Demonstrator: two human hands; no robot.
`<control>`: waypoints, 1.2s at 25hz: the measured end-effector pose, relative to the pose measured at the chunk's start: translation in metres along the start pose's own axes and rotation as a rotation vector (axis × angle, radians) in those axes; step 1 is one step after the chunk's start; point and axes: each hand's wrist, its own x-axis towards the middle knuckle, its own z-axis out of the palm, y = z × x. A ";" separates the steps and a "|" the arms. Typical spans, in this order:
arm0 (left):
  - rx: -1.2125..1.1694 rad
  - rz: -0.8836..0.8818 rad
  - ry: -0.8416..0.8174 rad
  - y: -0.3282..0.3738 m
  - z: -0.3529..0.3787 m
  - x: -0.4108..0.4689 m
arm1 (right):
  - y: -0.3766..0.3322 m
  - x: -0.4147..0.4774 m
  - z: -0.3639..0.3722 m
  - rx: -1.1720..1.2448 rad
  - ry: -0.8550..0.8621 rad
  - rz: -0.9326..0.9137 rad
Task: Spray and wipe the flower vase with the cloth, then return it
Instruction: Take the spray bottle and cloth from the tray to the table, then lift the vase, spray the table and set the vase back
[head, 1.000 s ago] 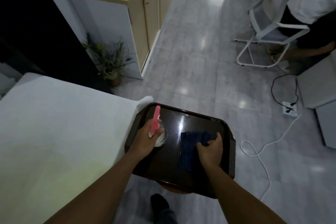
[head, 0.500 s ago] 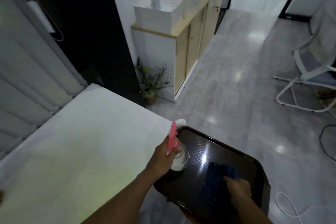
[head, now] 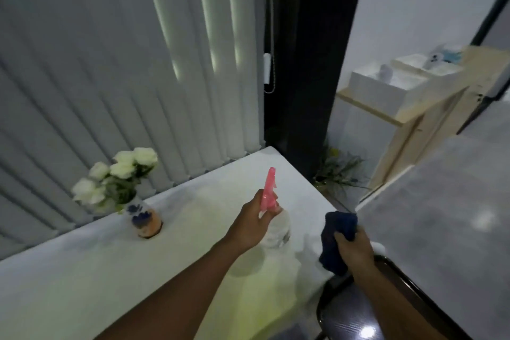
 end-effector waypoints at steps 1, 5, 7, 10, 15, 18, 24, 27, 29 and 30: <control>0.003 -0.013 0.051 -0.011 -0.021 -0.009 | -0.023 -0.007 0.022 0.000 -0.053 -0.057; 0.007 -0.105 0.262 -0.066 -0.106 -0.062 | -0.087 -0.053 0.126 0.017 -0.318 -0.195; -0.025 -0.186 0.355 -0.097 -0.143 -0.095 | -0.100 -0.079 0.181 -0.023 -0.454 -0.208; -0.088 -0.299 0.448 -0.131 -0.187 -0.140 | -0.104 -0.114 0.249 -0.020 -0.670 -0.147; -0.089 -0.343 0.495 -0.179 -0.240 -0.191 | -0.092 -0.139 0.324 -0.194 -0.744 -0.039; -0.035 -0.305 0.441 -0.193 -0.257 -0.202 | -0.088 -0.139 0.340 -0.438 -0.609 -0.090; -0.032 -0.328 0.449 -0.205 -0.264 -0.200 | -0.137 -0.146 0.366 -0.410 -0.412 -0.403; -0.098 -0.344 0.524 -0.203 -0.263 -0.199 | -0.188 -0.144 0.397 -0.221 -0.527 -0.501; -0.140 -0.347 0.585 -0.199 -0.263 -0.201 | -0.214 -0.141 0.413 -0.200 -0.628 -0.478; -0.160 -0.351 0.619 -0.196 -0.263 -0.201 | -0.221 -0.138 0.421 -0.199 -0.670 -0.470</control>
